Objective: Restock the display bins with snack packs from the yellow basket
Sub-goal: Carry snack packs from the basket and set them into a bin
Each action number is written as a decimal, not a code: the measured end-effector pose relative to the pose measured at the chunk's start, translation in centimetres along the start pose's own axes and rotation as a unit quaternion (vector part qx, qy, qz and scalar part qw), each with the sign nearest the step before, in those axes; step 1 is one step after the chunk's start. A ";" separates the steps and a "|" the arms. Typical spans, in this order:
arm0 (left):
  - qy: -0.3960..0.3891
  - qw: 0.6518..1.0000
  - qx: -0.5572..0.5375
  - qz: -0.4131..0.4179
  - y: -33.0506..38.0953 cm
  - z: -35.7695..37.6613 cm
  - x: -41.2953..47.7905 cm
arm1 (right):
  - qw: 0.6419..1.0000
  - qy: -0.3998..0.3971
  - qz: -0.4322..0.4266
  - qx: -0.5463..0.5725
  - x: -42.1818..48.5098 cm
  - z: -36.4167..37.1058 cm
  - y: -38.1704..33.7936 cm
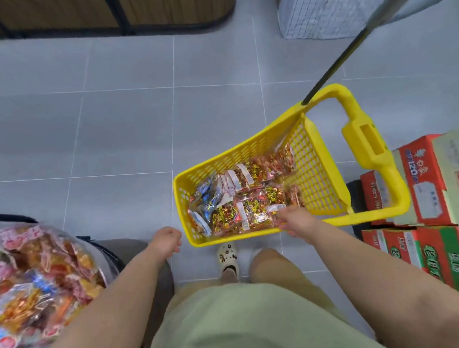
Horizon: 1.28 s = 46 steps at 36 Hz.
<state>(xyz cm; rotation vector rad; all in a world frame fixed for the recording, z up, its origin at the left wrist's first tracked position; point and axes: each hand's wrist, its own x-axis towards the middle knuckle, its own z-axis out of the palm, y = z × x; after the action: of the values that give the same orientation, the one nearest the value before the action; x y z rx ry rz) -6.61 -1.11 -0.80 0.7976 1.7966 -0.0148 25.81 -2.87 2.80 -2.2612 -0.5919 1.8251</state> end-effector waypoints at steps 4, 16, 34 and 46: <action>0.016 0.999 -0.020 -0.019 1.2 -0.2 1.5 | 1.000 -0.017 0.018 -0.009 2.6 2.0 -3.3; 0.029 0.997 -0.028 -0.061 1.8 3.7 6.2 | 0.988 -0.116 0.041 -0.096 10.9 8.1 -7.4; 0.074 0.993 -0.052 -0.073 0.9 6.5 8.2 | 0.982 -0.107 0.050 -0.145 18.6 15.1 -8.8; 0.061 0.986 -0.090 -0.128 1.9 5.3 7.2 | 0.996 -0.044 0.055 0.059 15.5 5.1 -7.4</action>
<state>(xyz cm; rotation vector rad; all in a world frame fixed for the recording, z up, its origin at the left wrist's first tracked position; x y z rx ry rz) -2.32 2.01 -8.20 0.4434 1.9759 0.0285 22.07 9.62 -9.50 -2.1861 -0.3688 1.9636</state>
